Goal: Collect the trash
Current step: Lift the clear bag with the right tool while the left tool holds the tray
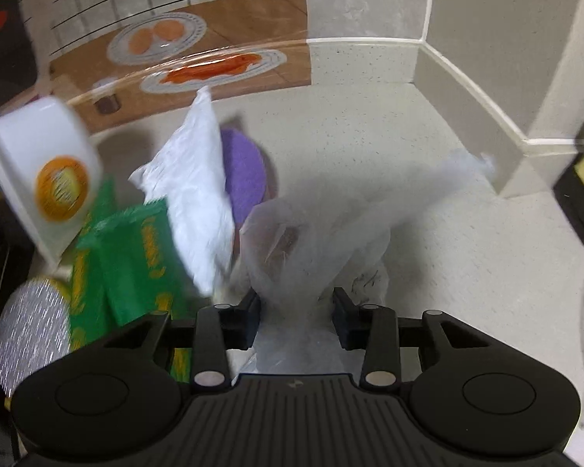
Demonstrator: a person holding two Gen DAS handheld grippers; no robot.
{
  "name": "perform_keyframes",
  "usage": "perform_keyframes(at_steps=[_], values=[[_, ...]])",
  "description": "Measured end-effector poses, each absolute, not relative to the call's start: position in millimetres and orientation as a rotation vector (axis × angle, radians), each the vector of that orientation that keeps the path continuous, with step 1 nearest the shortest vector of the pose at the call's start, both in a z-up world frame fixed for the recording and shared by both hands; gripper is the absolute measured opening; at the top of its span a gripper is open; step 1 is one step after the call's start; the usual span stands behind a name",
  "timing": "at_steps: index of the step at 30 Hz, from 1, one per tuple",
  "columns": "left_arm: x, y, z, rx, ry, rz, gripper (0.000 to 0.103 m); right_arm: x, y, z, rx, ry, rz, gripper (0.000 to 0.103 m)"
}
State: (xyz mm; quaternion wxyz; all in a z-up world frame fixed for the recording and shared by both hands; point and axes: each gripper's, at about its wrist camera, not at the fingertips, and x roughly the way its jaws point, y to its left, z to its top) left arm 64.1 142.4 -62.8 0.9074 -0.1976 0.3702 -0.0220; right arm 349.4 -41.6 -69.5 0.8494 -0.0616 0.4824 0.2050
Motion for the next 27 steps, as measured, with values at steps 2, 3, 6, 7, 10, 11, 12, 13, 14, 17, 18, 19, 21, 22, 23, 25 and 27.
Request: perform_keyframes(at_steps=[2,3,6,7,10,11,12,13,14,17,18,19,21,22,23,25,27], values=[[63.9,140.5,-61.6,-0.4,0.765,-0.051,0.012,333.2,-51.9,-63.6,-0.126,1.02,0.444,0.034],[63.3,139.6,-61.4,-0.398,0.766,-0.053,0.013,325.9,-58.0,-61.9,-0.115,1.024,0.447,0.034],[62.1,138.0,-62.3,-0.396,0.775,-0.049,0.013,294.1,-85.5,-59.9,-0.058,1.05,0.434,0.035],[62.2,138.4,-63.1,-0.398,0.778,-0.045,0.013,282.9,-93.2,-59.8,-0.043,1.058,0.426,0.034],[61.8,137.3,-62.8,-0.396,0.78,-0.035,0.013,243.2,-112.7,-60.3,-0.039,1.079,0.409,0.035],[61.8,136.2,-62.3,-0.393,0.778,-0.034,0.013,229.8,-116.7,-61.6,-0.058,1.085,0.406,0.035],[61.9,135.0,-62.1,-0.39,0.776,-0.032,0.014,218.9,-119.7,-63.4,-0.074,1.094,0.402,0.035],[61.8,133.7,-61.8,-0.386,0.775,-0.031,0.015,209.7,-122.7,-64.8,-0.083,1.103,0.398,0.036],[63.1,132.9,-62.2,-0.382,0.775,-0.029,0.016,202.1,-126.0,-65.0,-0.08,1.105,0.395,0.036],[64.4,130.7,-61.9,-0.38,0.777,-0.025,0.018,189.4,-128.9,-63.9,-0.045,1.095,0.402,0.04],[65.1,130.4,-62.2,-0.381,0.778,-0.023,0.018,187.1,-129.0,-64.3,-0.031,1.091,0.403,0.043],[64.8,130.1,-62.0,-0.381,0.779,-0.023,0.018,186.0,-128.8,-65.3,-0.016,1.09,0.4,0.045],[64.5,131.0,-62.8,-0.382,0.78,-0.026,0.018,182.6,-130.5,-67.9,0.009,1.078,0.397,0.053],[64.5,131.4,-63.1,-0.385,0.781,-0.028,0.018,182.7,-131.1,-67.8,0.024,1.074,0.401,0.055],[64.4,132.2,-63.2,-0.39,0.782,-0.031,0.018,181.3,-131.2,-69.2,0.039,1.071,0.405,0.063],[63.6,134.8,-63.3,-0.4,0.782,-0.034,0.018,182.4,-134.0,-71.1,0.093,1.071,0.417,0.073],[63.0,137.4,-63.6,-0.406,0.775,-0.027,0.018,184.8,-134.8,-72.8,0.141,1.069,0.427,0.084]])
